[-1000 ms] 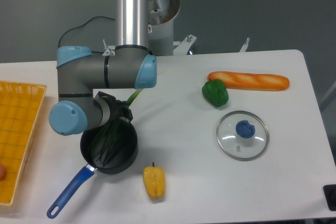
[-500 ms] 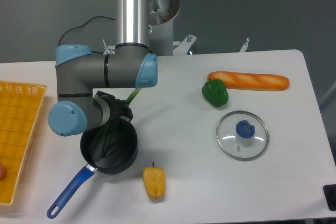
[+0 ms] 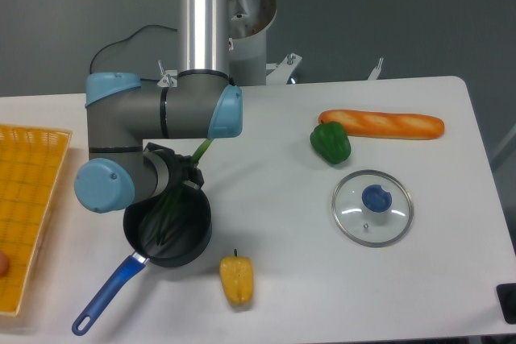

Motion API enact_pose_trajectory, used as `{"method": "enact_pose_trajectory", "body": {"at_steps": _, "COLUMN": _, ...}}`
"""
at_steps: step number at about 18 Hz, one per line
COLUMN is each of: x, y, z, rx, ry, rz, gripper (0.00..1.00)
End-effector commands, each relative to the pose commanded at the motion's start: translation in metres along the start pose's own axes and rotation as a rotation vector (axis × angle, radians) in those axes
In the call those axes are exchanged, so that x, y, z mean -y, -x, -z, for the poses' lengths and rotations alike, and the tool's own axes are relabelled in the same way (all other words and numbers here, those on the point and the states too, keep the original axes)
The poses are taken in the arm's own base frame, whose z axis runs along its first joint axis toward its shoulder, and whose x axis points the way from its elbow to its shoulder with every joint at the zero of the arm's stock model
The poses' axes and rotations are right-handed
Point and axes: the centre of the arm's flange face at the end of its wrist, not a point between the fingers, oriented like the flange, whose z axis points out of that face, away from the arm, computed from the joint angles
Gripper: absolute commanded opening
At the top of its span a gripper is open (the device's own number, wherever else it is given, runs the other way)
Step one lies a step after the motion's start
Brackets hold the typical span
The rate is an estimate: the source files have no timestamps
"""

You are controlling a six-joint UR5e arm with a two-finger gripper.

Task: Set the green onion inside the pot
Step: 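Lower the green onions into the saucepan, then open the gripper and raise it away from the saucepan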

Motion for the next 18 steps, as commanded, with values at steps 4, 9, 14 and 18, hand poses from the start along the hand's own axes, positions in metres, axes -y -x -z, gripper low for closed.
{"method": "enact_pose_trajectory", "body": {"at_steps": 4, "x": 0.002, "y": -0.001, "z": -0.001, "rx": -0.002, "ry": 0.002, "rz": -0.005, "gripper": 0.72}}
{"method": "enact_pose_trajectory", "body": {"at_steps": 9, "x": 0.002, "y": -0.001, "z": -0.002, "rx": -0.007, "ry": -0.002, "rz": -0.007, "gripper": 1.0}}
{"method": "enact_pose_trajectory", "body": {"at_steps": 14, "x": -0.001, "y": 0.0, "z": 0.012, "rx": -0.002, "ry": -0.081, "rz": 0.018, "gripper": 1.0}}
{"method": "enact_pose_trajectory", "body": {"at_steps": 18, "x": -0.021, "y": 0.01, "z": 0.036, "rx": 0.019, "ry": -0.235, "rz": 0.069, "gripper": 1.0}}
